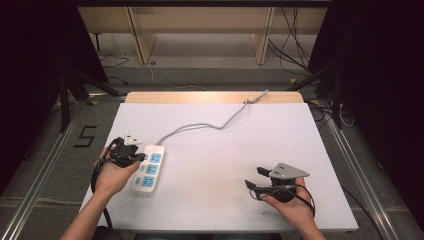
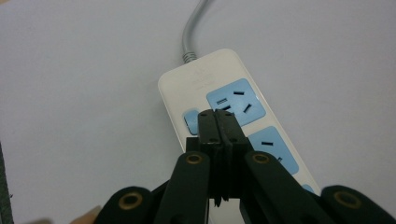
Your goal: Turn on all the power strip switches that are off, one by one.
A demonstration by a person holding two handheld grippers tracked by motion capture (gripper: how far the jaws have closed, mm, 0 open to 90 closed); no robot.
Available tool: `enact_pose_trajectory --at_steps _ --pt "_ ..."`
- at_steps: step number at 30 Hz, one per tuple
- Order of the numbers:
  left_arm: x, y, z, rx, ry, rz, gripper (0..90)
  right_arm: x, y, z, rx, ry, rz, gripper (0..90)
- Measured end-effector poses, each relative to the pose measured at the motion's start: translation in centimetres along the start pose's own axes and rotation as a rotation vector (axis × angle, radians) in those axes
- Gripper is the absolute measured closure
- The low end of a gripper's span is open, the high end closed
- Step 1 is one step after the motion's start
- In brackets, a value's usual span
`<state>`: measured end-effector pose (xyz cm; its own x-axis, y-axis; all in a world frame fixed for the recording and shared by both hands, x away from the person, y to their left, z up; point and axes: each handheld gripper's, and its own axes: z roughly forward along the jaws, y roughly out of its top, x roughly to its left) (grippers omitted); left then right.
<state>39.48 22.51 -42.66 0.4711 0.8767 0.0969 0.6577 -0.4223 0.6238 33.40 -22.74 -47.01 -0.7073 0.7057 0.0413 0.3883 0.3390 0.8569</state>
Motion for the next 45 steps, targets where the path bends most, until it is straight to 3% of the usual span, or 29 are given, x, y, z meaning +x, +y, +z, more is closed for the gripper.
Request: enact_pose_trajectory --at_steps 11,20,45 --pt "0.1 1.0 1.2 0.046 0.008 0.002 89.6 -0.1 0.0 -0.1 0.002 -0.003 -0.001 35.9" --pt "0.7 1.6 1.7 0.088 0.013 -0.021 89.6 -0.1 -0.1 0.0 0.002 0.001 0.001 35.9" --pt "1.0 2.3 3.3 0.149 0.023 -0.033 89.5 0.0 -0.1 0.0 0.010 0.001 0.000 35.9"
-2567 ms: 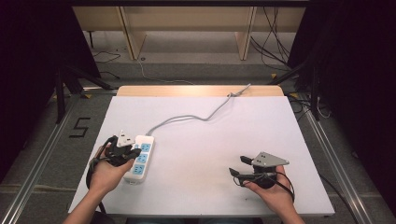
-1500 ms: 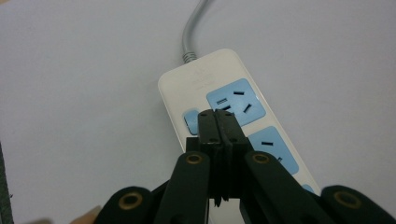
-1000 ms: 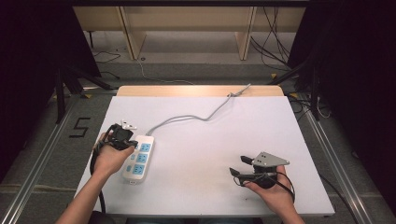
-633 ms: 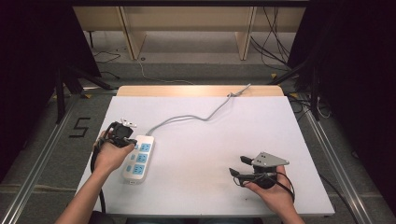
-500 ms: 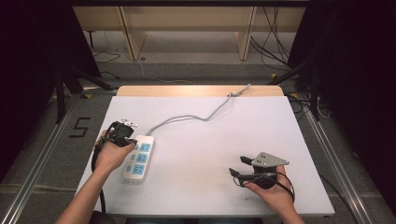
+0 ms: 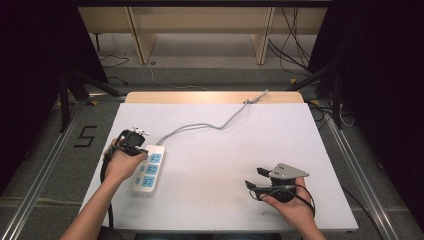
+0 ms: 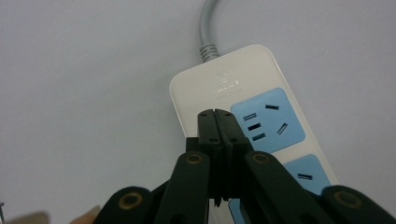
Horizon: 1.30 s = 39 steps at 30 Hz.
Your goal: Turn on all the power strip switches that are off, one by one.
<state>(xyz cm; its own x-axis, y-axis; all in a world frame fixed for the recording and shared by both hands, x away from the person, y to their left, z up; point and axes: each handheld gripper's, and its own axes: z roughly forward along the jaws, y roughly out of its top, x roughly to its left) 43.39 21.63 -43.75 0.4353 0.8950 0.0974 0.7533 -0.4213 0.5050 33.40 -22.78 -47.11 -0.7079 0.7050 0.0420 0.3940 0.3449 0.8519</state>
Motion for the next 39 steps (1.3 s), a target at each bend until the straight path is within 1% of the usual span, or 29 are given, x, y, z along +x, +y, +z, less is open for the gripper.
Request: enact_pose_trajectory --at_steps 10,13,18,23,25,26,28,33,39 --pt "-0.10 0.13 0.49 0.013 0.000 -0.005 89.5 -0.02 -0.03 0.05 0.000 0.004 0.002 35.9" --pt "-0.04 0.16 0.52 0.014 -0.001 -0.013 89.5 -0.03 -0.01 0.04 -0.001 0.004 0.002 35.9" --pt "-0.13 0.23 0.52 0.020 0.009 -0.013 89.5 -0.05 -0.01 0.02 -0.001 0.002 0.006 35.9" --pt "-0.26 0.25 0.63 0.028 0.017 -0.025 89.5 -0.01 0.02 -0.06 -0.007 0.001 0.007 35.9" --pt "-0.29 0.28 0.65 0.032 0.019 -0.023 89.6 -0.05 0.01 -0.06 -0.007 0.002 0.004 35.9" --pt "-0.33 0.31 0.65 0.036 0.023 -0.015 89.6 -0.07 0.01 -0.07 -0.005 0.002 0.005 35.9" --pt "-0.48 0.33 0.70 0.034 0.030 -0.010 89.6 -0.09 0.00 -0.11 -0.002 0.003 0.005 35.9" --pt "-0.34 0.46 0.76 0.048 0.023 -0.028 89.6 -0.07 -0.01 -0.10 -0.007 0.002 0.008 35.9" --pt "-0.55 0.59 0.81 0.059 0.038 -0.013 89.7 -0.03 0.00 -0.09 -0.006 0.002 0.004 35.9"
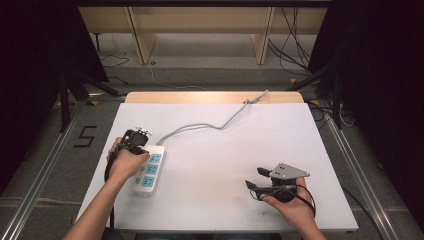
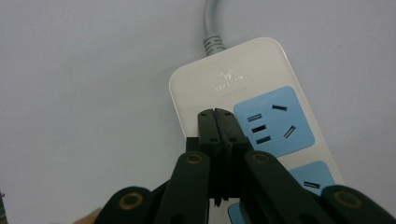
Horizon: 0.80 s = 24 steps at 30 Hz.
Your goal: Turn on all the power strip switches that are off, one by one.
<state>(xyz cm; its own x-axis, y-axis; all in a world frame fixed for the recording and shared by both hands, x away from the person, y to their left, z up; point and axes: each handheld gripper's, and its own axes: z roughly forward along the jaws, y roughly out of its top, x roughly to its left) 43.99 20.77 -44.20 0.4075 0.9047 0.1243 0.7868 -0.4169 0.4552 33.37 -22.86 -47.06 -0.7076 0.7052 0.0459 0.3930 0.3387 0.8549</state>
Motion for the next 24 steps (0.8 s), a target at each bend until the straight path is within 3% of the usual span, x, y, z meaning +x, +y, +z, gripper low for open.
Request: enact_pose_trajectory --at_steps 24 --pt "0.15 0.13 0.07 0.016 -0.013 -0.008 89.8 0.03 -0.01 -0.08 0.004 -0.002 -0.001 35.9"
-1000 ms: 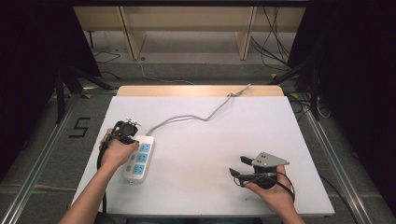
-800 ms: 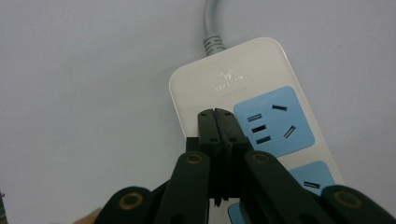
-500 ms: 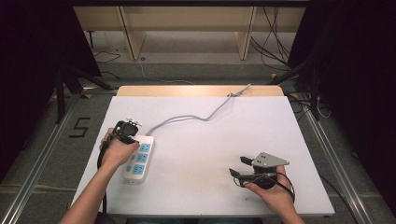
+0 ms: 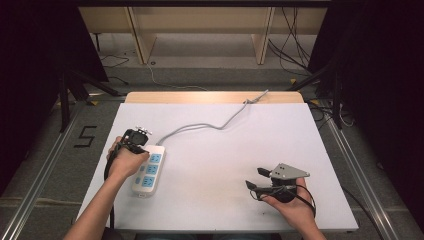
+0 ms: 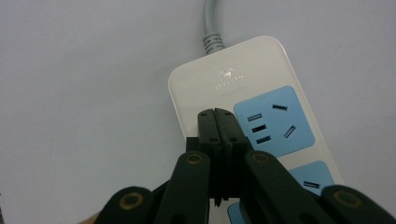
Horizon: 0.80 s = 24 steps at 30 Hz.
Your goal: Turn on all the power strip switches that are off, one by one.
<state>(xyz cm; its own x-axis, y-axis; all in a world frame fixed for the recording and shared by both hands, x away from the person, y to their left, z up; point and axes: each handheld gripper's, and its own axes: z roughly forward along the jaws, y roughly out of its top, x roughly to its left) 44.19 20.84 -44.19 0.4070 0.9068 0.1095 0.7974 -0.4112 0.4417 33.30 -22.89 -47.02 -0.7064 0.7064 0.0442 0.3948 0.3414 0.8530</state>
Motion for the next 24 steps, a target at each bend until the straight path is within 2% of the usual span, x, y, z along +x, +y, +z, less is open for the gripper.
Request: enact_pose_trajectory --at_steps 11,15,20,24 --pt "0.28 0.03 0.12 0.005 -0.019 -0.020 89.8 0.04 0.01 0.07 -0.001 0.002 0.002 35.9" --pt "0.09 0.02 0.11 0.003 -0.008 -0.009 89.8 -0.01 0.04 -0.04 -0.003 0.000 0.000 35.9" --pt "0.27 -0.07 0.11 -0.007 -0.021 -0.012 89.8 0.01 0.04 0.01 -0.002 0.002 0.002 35.9" --pt "0.22 -0.09 0.08 -0.007 -0.021 0.003 89.8 -0.08 0.01 0.04 -0.002 0.003 0.002 35.9"
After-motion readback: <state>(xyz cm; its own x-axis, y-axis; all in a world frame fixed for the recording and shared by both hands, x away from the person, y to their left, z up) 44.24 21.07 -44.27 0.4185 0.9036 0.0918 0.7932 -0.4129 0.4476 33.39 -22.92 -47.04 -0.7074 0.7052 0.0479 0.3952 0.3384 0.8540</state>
